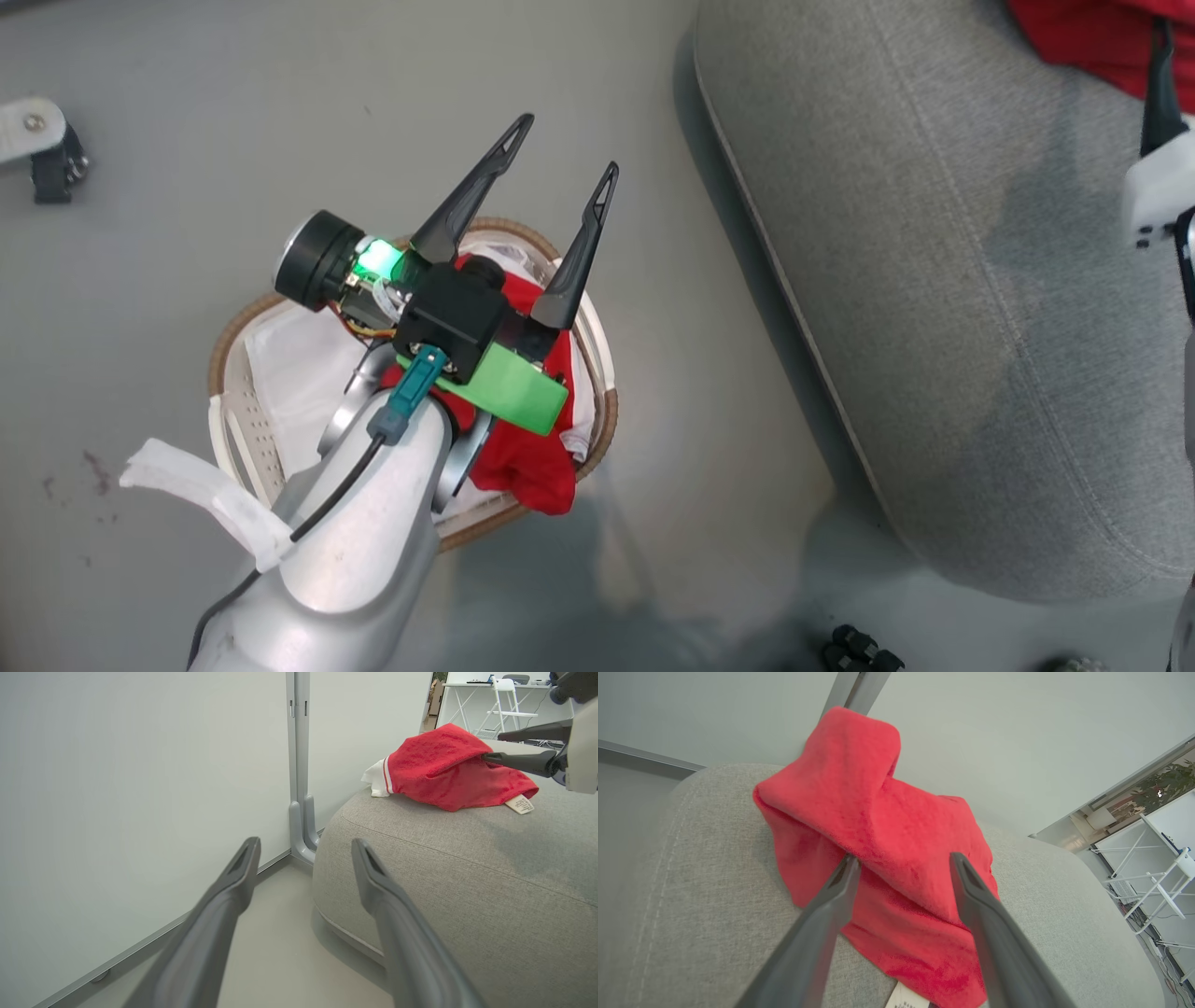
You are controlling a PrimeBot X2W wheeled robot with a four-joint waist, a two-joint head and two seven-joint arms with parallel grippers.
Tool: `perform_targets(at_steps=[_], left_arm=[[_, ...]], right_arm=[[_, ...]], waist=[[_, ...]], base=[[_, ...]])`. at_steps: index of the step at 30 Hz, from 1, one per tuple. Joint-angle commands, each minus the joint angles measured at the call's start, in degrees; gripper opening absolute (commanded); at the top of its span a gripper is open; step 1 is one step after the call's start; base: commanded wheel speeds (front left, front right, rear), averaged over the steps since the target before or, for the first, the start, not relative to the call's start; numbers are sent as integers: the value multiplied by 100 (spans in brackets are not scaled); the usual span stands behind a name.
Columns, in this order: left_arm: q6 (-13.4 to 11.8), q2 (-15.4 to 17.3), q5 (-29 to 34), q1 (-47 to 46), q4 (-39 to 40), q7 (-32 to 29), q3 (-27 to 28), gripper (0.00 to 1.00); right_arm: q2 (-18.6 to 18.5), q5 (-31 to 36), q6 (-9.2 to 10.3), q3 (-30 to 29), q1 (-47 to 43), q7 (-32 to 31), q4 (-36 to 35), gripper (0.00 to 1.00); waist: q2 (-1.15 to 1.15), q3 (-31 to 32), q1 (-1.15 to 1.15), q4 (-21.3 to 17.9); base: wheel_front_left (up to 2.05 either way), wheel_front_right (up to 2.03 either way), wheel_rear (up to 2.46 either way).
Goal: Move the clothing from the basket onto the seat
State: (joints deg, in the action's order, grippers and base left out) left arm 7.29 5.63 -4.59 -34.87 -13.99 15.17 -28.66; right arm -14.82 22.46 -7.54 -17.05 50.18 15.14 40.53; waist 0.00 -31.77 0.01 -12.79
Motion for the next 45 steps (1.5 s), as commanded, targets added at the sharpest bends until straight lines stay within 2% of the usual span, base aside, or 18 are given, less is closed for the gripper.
perform_targets(at_steps=[1,11,20,28,36,45], left_arm=[[-9,-35,-65,133,-29,-3,49,100],[-96,-163,-75,708,-198,-3,414,100],[-256,-208,-47,1334,-412,-3,1004,100],[-433,-185,-35,1815,-611,-2,1709,100],[-481,-161,52,2366,-619,-2,2236,100],[-528,-205,108,3088,-584,-3,2539,100]], right_arm=[[1,-152,10,78,-226,1,-130,100],[248,-1143,9,999,-1206,1,-1182,100],[544,-1903,9,1681,-1955,1,-1703,100],[727,-2176,9,1899,-2535,1,-1826,100],[954,-2323,9,1851,-3105,1,-1800,100],[1078,-2355,9,1800,-3708,0,-1733,100]], waist=[[0,446,-1,10],[0,1270,-1,400],[0,1971,-1,1116],[0,2284,-1,1460],[0,2588,-1,1525],[0,2991,-1,1488]], base=[[0,0,0],[0,0,0],[0,0,0],[0,0,0],[0,0,0],[0,0,0]])
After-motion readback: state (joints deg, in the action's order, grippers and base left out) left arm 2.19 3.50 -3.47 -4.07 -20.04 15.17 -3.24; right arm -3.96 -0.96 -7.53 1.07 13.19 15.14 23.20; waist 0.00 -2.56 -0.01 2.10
